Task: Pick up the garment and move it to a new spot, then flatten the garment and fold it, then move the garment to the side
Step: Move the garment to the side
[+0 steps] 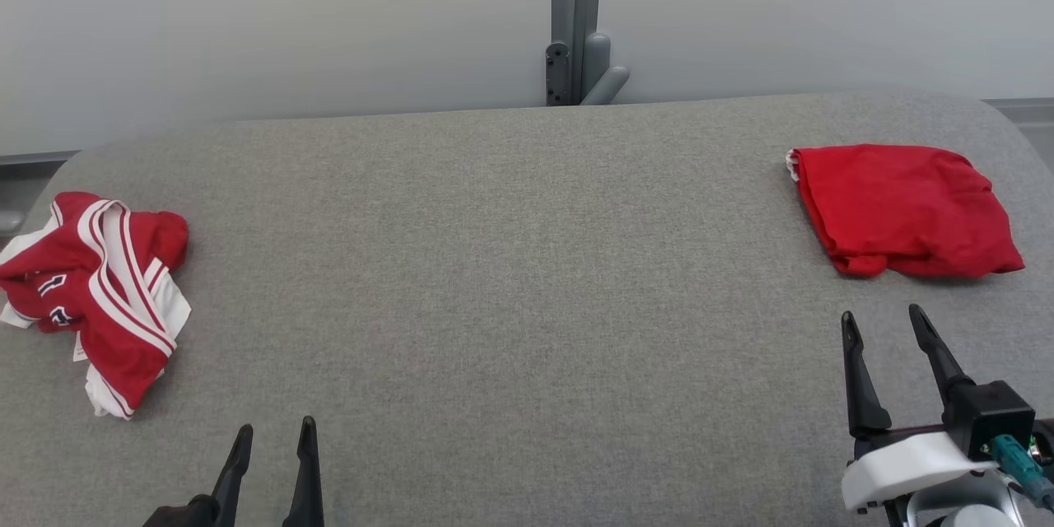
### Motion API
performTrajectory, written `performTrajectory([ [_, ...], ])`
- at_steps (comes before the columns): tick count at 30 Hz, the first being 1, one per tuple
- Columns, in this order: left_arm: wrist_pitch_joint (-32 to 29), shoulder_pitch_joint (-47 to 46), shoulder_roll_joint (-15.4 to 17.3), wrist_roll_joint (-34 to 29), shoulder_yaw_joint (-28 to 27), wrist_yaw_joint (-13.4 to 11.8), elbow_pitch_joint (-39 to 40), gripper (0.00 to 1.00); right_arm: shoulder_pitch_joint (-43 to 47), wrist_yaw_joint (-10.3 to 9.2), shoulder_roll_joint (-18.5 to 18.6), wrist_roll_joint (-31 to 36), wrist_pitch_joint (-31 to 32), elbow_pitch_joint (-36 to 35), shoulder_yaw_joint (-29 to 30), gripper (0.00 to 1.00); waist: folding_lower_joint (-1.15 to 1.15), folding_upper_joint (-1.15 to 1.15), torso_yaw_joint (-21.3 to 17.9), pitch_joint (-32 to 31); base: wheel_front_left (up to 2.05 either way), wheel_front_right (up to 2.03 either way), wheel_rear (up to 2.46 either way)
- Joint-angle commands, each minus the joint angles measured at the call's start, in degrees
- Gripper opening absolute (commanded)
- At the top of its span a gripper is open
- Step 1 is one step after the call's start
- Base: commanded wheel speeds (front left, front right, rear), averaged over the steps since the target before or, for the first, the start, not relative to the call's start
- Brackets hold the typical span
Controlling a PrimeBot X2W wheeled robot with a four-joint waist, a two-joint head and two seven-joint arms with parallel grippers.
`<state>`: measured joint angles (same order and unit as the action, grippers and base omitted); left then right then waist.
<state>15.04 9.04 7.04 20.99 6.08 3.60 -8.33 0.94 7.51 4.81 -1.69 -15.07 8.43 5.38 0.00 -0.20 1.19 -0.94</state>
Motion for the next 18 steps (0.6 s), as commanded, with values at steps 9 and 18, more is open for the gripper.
performTrajectory([
  [9,0.1,-1.5,-1.2,-1.3,-2.5,2.5,-4.5,1.00,4.9,-0.04,-1.9,1.6,-0.2,-3.7,1.3,1.00,0.00,0.20,-1.4,0.3,0.00,0.00,0.00],
  [18,0.1,-2.0,-2.0,-2.4,-3.4,3.5,-5.5,1.00,4.6,-0.04,-1.9,0.4,-0.2,-3.9,1.2,1.00,0.00,0.20,-1.4,0.5,0.00,0.00,0.00],
])
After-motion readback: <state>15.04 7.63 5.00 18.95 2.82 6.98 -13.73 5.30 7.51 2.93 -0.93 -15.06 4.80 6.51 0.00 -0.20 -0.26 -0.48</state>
